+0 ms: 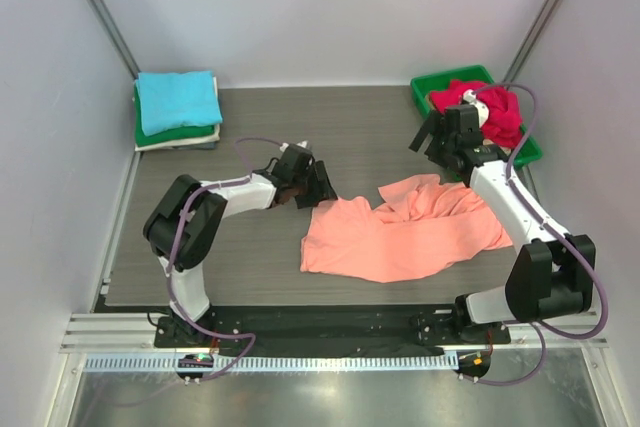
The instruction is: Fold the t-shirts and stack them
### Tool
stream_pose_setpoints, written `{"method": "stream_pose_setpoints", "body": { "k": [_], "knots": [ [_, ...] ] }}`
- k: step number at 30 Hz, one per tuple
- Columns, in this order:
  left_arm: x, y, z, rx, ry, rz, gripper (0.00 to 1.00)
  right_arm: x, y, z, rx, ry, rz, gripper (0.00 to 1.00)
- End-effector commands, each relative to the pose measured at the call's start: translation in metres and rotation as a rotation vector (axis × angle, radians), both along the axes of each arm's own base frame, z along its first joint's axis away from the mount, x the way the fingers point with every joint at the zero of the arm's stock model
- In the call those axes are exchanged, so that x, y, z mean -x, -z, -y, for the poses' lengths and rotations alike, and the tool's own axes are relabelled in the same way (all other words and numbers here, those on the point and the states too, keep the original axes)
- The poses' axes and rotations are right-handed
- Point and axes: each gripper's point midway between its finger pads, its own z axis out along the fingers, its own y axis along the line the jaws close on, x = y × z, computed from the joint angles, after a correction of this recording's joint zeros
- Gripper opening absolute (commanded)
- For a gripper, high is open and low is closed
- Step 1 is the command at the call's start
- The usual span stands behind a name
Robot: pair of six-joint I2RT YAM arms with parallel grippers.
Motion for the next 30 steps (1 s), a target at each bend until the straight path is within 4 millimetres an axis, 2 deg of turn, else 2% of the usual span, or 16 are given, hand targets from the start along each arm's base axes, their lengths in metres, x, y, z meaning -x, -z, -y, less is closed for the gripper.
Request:
{"method": "stream_pose_setpoints", "body": {
  "k": [1, 2, 3, 5, 6, 7, 8, 9, 11, 12, 13, 14, 15, 21, 26, 30],
  "knots": [
    [0.014, 0.025, -0.003, -0.019, 0.004, -0.071, 0.57, 0.008, 0.003, -0.005, 0.027, -0.043, -0.008, 0.99],
    [0.014, 0.023, -0.003, -0.016, 0.003, -0.064, 0.55, 0.01, 0.007, -0.011, 0.028, -0.069, -0.017, 0.99],
    [0.015, 0.023, -0.003, -0.015, 0.005, -0.06, 0.44, 0.01, 0.009, -0.017, 0.028, -0.098, -0.025, 0.98],
    [0.014, 0.02, -0.003, -0.008, 0.008, -0.042, 0.3, 0.012, 0.025, -0.031, 0.043, -0.174, -0.078, 0.99],
    [0.013, 0.017, -0.004, -0.007, 0.007, -0.035, 0.11, 0.014, 0.027, -0.044, 0.052, -0.217, -0.091, 0.98],
    [0.011, 0.014, -0.006, -0.009, -0.001, -0.027, 0.01, 0.014, 0.043, -0.051, 0.069, -0.247, -0.139, 0.98],
    [0.009, 0.013, -0.013, -0.027, -0.018, -0.017, 0.0, 0.019, 0.052, -0.06, 0.085, -0.293, -0.18, 0.97],
    [0.006, -0.002, -0.017, -0.021, -0.031, 0.016, 0.0, 0.021, 0.055, -0.076, 0.099, -0.341, -0.197, 0.95],
    [0.004, -0.011, -0.038, -0.059, -0.066, 0.043, 0.0, 0.029, 0.084, -0.09, 0.141, -0.401, -0.31, 0.93],
    [0.005, -0.019, -0.051, -0.076, -0.091, 0.069, 0.0, 0.03, 0.088, -0.103, 0.182, -0.436, -0.321, 0.9],
    [0.005, -0.022, -0.062, -0.091, -0.106, 0.077, 0.0, 0.031, 0.095, -0.108, 0.202, -0.453, -0.334, 0.89],
    [0.006, -0.024, -0.067, -0.104, -0.107, 0.084, 0.0, 0.034, 0.112, -0.113, 0.228, -0.468, -0.378, 0.88],
    [0.009, -0.021, -0.074, -0.133, -0.094, 0.089, 0.0, 0.031, 0.115, -0.118, 0.242, -0.47, -0.381, 0.87],
    [0.016, -0.012, -0.072, -0.128, -0.053, 0.072, 0.0, 0.02, 0.155, -0.137, 0.309, -0.483, -0.451, 0.77],
    [0.017, -0.009, -0.07, -0.118, -0.035, 0.073, 0.0, 0.009, 0.158, -0.143, 0.336, -0.476, -0.438, 0.77],
    [0.016, -0.008, -0.067, -0.11, -0.026, 0.074, 0.0, -0.009, 0.138, -0.136, 0.391, -0.42, -0.384, 0.77]
  ]
}}
